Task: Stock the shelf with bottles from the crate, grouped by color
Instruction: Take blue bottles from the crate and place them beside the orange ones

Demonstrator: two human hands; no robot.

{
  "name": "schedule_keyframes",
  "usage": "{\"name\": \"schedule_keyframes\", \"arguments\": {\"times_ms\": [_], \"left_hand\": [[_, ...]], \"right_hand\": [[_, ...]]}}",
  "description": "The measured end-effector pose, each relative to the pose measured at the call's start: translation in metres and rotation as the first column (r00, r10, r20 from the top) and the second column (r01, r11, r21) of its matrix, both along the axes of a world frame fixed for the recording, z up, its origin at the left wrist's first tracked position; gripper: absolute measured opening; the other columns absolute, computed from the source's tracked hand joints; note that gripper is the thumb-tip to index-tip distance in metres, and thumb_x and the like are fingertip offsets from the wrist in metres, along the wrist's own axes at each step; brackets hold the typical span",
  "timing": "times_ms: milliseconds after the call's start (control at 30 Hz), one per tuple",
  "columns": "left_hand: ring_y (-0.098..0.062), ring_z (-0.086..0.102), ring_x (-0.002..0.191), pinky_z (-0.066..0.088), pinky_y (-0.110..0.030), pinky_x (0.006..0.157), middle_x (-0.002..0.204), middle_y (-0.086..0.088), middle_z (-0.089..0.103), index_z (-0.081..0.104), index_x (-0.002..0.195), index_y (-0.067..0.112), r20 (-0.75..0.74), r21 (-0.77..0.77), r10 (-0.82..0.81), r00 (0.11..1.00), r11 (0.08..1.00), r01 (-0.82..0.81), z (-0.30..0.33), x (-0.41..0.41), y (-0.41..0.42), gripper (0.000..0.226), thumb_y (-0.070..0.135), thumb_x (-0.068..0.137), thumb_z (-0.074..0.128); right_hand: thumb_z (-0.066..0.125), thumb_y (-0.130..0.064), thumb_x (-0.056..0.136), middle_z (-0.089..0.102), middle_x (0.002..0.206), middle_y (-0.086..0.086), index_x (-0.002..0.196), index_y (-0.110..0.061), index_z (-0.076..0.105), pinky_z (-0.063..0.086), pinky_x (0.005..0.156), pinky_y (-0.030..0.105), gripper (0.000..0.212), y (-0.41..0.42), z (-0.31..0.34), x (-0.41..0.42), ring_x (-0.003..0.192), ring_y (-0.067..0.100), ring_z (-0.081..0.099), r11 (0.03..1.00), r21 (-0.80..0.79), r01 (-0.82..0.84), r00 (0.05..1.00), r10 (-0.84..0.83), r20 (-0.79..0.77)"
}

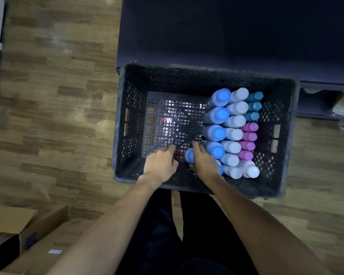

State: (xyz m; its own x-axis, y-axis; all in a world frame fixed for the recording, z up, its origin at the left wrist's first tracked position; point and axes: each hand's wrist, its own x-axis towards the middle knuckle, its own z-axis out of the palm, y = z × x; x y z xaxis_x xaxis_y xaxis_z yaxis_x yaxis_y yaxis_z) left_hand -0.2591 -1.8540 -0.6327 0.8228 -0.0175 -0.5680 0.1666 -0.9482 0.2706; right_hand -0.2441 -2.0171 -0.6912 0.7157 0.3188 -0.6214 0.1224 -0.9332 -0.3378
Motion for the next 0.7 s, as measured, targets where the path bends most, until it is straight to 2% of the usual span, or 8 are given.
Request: {"name": "schedule_keyframes", "arguments": {"times_ms": [167, 233, 367, 467, 567, 700], "left_hand": [[-0.027, 0.060, 0.097, 0.048, -0.037, 0.072, 0.110, -0.003, 0.061, 0.049, 0.121, 0.017, -0.003, 0.036, 0.007, 1.000, 0.999, -0.007, -0.009, 0.002, 0.004, 0.032, 0.027, 0.090, 0.051], [-0.026, 0.060, 0.097, 0.048, -0.036, 0.072, 0.110, -0.003, 0.061, 0.048, 0.121, 0.017, -0.005, 0.060, 0.001, 1.000, 0.998, -0.001, -0.006, 0.001, 0.005, 0.033, 0.027, 0.090, 0.051], [-0.026, 0.060, 0.096, 0.047, -0.035, 0.070, 0.108, -0.002, 0.061, 0.047, 0.118, 0.017, 0.014, 0.073, -0.004, 1.000, 0.997, 0.003, 0.008, 0.003, 0.011, 0.030, 0.028, 0.090, 0.050], [-0.026, 0.058, 0.100, 0.047, -0.036, 0.075, 0.111, -0.003, 0.060, 0.046, 0.119, 0.017, 0.039, 0.085, -0.061, 0.997, 0.995, 0.057, 0.026, 0.011, 0.013, 0.031, 0.029, 0.091, 0.050], [-0.025, 0.058, 0.104, 0.048, -0.036, 0.078, 0.113, -0.003, 0.059, 0.042, 0.126, 0.018, 0.081, 0.123, -0.140, 0.987, 0.984, 0.129, 0.050, 0.026, 0.012, 0.039, 0.032, 0.091, 0.051], [-0.022, 0.057, 0.105, 0.048, -0.035, 0.079, 0.111, -0.001, 0.060, 0.043, 0.123, 0.019, 0.182, 0.145, -0.184, 0.966, 0.977, 0.159, 0.085, 0.049, 0.014, 0.037, 0.034, 0.090, 0.051]], "right_hand": [[0.077, -0.022, 0.080, 0.060, 0.115, 0.008, 0.120, -0.014, 0.039, 0.047, 0.065, 0.040, 0.056, 0.010, -0.007, 0.003, 0.096, 0.036, 0.062, 0.955, 0.122, 0.270, 0.963, -0.270, -0.017], [0.077, -0.023, 0.079, 0.062, 0.111, 0.008, 0.115, -0.015, 0.040, 0.048, 0.065, 0.040, 0.052, 0.013, -0.006, 0.006, 0.094, 0.035, 0.062, 0.934, 0.141, 0.330, 0.944, -0.328, -0.039], [0.076, -0.021, 0.078, 0.061, 0.112, 0.007, 0.115, -0.016, 0.039, 0.051, 0.070, 0.042, 0.053, 0.015, 0.009, 0.014, 0.097, 0.034, 0.061, 0.937, 0.163, 0.308, 0.952, -0.304, -0.048], [0.076, -0.022, 0.078, 0.060, 0.111, 0.005, 0.111, -0.016, 0.040, 0.050, 0.076, 0.043, 0.049, 0.014, 0.035, 0.024, 0.098, 0.030, 0.061, 0.935, 0.219, 0.280, 0.959, -0.282, -0.025], [0.077, -0.020, 0.080, 0.062, 0.109, 0.004, 0.112, -0.015, 0.044, 0.050, 0.079, 0.041, 0.046, 0.014, 0.069, 0.042, 0.097, 0.026, 0.061, 0.895, 0.300, 0.330, 0.937, -0.349, 0.012], [0.074, -0.027, 0.080, 0.064, 0.102, 0.001, 0.112, -0.016, 0.049, 0.050, 0.080, 0.041, 0.041, 0.013, 0.117, 0.067, 0.092, 0.022, 0.061, 0.819, 0.435, 0.373, 0.899, -0.435, 0.048]]}}
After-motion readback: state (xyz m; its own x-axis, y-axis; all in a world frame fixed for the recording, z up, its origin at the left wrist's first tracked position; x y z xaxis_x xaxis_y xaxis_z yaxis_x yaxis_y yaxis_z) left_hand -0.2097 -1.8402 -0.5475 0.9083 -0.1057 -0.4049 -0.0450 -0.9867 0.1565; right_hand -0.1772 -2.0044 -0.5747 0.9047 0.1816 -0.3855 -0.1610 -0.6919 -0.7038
